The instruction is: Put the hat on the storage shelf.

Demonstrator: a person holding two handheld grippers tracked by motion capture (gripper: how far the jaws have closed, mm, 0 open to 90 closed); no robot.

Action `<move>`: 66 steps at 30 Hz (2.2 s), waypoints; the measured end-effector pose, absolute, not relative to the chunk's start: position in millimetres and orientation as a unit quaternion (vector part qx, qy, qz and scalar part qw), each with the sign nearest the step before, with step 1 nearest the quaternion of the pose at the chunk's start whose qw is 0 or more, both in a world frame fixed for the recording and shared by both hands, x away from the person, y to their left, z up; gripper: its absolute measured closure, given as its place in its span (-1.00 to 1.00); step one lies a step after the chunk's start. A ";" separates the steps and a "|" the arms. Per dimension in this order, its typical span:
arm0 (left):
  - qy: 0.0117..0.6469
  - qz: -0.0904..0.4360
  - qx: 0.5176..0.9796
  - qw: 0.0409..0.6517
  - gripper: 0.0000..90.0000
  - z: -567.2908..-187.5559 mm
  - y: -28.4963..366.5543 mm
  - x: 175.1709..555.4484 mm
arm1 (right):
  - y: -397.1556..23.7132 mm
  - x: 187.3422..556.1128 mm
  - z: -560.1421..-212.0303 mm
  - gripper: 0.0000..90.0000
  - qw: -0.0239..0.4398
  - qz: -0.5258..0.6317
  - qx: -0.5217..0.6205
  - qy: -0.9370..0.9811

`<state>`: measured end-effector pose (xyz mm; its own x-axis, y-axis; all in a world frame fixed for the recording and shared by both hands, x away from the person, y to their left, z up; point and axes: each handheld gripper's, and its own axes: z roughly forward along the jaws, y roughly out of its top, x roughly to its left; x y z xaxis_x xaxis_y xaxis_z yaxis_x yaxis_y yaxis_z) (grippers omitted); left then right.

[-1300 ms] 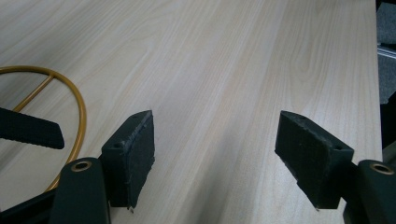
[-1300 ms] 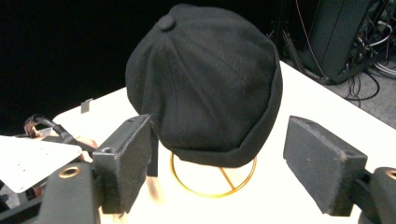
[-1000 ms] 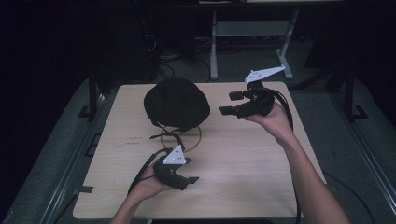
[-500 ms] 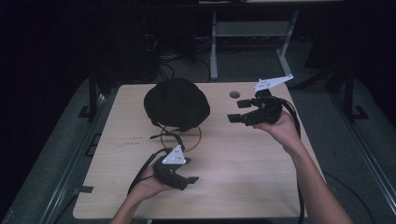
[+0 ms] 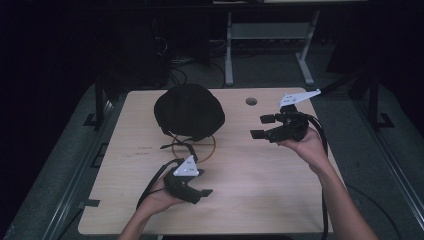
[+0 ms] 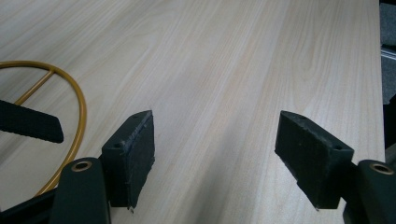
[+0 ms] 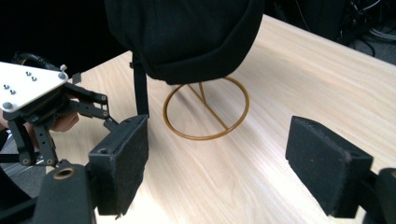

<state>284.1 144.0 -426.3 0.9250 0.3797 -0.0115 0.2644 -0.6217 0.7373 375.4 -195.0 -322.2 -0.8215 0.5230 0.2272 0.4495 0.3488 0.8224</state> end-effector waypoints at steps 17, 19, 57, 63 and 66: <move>0.178 0.075 0.898 0.396 -0.37 -426.7 144.9 284.3 | -213.0 362.1 -343.0 -0.55 0.033 0.487 0.311 0.816; 0.178 0.074 0.898 0.395 -0.37 -426.8 145.5 284.6 | -216.3 360.1 -346.6 -0.55 0.032 0.486 0.312 0.816; 0.186 0.072 0.899 0.390 -0.41 -429.3 148.5 285.1 | -255.2 329.6 -401.0 -0.59 0.005 0.471 0.354 0.808; 0.186 0.073 0.899 0.389 -0.41 -429.4 148.8 285.2 | -261.9 322.4 -407.3 -0.59 0.004 0.474 0.360 0.803; 0.187 0.073 0.899 0.390 -0.41 -429.4 149.0 285.3 | -264.0 320.2 -409.5 -0.59 0.002 0.474 0.362 0.803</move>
